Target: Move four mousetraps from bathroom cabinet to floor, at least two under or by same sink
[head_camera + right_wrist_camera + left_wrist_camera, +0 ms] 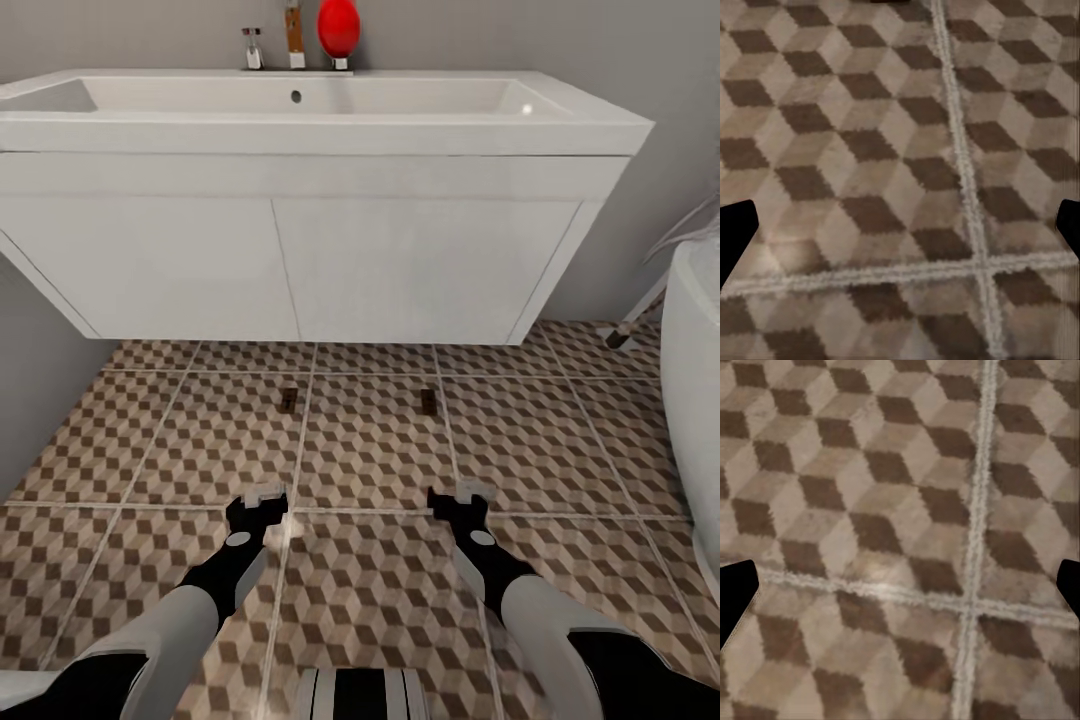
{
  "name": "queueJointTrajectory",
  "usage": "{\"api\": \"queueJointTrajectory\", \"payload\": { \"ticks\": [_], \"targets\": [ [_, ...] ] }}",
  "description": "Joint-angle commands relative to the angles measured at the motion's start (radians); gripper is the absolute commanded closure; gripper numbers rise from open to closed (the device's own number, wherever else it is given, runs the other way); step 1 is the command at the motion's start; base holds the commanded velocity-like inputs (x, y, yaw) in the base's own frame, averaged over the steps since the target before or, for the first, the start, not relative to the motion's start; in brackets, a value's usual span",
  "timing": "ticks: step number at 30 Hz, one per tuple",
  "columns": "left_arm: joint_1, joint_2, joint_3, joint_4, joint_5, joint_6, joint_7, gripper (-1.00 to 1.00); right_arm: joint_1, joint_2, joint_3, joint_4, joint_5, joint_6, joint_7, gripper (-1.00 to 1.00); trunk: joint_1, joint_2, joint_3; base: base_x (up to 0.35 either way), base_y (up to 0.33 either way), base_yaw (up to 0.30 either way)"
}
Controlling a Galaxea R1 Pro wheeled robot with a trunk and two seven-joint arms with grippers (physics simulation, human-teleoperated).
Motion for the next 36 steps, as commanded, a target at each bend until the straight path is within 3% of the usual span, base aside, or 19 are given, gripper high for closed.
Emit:
{"api": "queueJointTrajectory", "payload": {
  "ticks": [1, 22, 36],
  "targets": [
    [0.0, -0.001, 0.006, 0.001, -0.005, -0.004, 0.001, -1.0, 0.0, 0.0, -0.004, 0.001, 0.002, -0.003, -0.005, -1.0, -0.001, 0.0, 0.003, 0.0, 0.0, 0.0],
    [0.0, -0.001, 0.008, -0.003, -0.005, -0.005, 0.002, -1.0, 0.0, 0.0, -0.003, 0.0, 0.003, 0.003, -0.061, -1.0, -0.01, 0.005, 0.085, 0.0, 0.0, 0.0],
    [0.0, -0.002, 0.007, 0.003, -0.004, -0.063, 0.002, -1.0, 0.0, 0.001, -0.002, 0.0, 0.003, 0.003, -0.064, -1.0, -0.016, 0.008, 0.139, 0.0, 0.0, 0.0]
  ]
}}
